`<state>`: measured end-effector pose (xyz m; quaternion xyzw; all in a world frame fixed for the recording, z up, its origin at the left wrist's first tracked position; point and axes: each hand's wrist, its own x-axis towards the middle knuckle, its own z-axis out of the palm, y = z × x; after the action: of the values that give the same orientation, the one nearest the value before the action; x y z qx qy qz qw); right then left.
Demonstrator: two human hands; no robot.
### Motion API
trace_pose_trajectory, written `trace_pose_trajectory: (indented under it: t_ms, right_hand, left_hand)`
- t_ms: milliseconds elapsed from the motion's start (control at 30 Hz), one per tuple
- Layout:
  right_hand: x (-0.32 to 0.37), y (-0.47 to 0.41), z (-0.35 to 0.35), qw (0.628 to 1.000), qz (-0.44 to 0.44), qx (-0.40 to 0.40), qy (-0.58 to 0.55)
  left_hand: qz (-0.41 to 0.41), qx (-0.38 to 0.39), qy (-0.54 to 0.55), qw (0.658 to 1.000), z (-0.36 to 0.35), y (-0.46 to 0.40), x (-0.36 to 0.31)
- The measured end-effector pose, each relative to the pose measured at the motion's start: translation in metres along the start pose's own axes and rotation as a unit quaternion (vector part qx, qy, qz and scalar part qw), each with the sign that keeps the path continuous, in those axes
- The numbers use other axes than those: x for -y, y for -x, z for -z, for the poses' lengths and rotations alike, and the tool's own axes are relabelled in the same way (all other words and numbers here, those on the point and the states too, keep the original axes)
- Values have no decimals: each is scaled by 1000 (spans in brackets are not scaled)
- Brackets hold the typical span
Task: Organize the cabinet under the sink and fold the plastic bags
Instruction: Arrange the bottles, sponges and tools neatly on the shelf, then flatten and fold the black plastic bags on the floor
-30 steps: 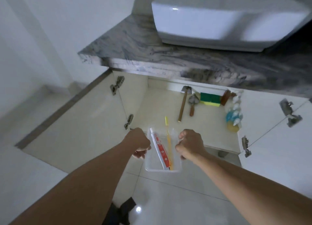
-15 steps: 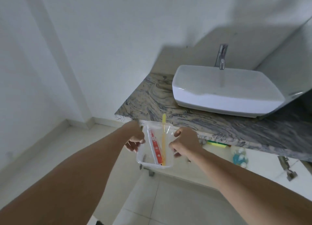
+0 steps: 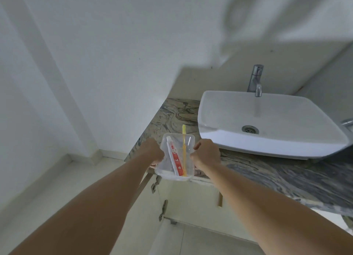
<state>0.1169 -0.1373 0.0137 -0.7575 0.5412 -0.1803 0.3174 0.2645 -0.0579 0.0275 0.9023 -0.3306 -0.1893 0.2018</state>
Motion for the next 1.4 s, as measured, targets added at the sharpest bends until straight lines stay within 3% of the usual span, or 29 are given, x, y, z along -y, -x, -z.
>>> trace_pose_trajectory:
  t_ms: [300, 467, 700, 1000, 1400]
  right_hand:
    - [-8, -68, -34, 999, -17, 16, -31]
    - [-13, -76, -41, 999, 10, 39, -26]
    - [-21, -60, -40, 996, -3, 69, -52]
    - [-24, 13, -16, 1000, -1, 9, -15]
    - [-16, 171, -12, 1000, -3, 15, -15]
  left_hand:
    - [6, -83, 76, 994, -32, -68, -15]
    - [-3, -86, 86, 993, -38, -82, -20]
    - [-21, -31, 90, 995, -40, -70, -13]
    - [-57, 28, 59, 996, -9, 23, 34]
    - [-78, 83, 45, 993, 17, 168, 107]
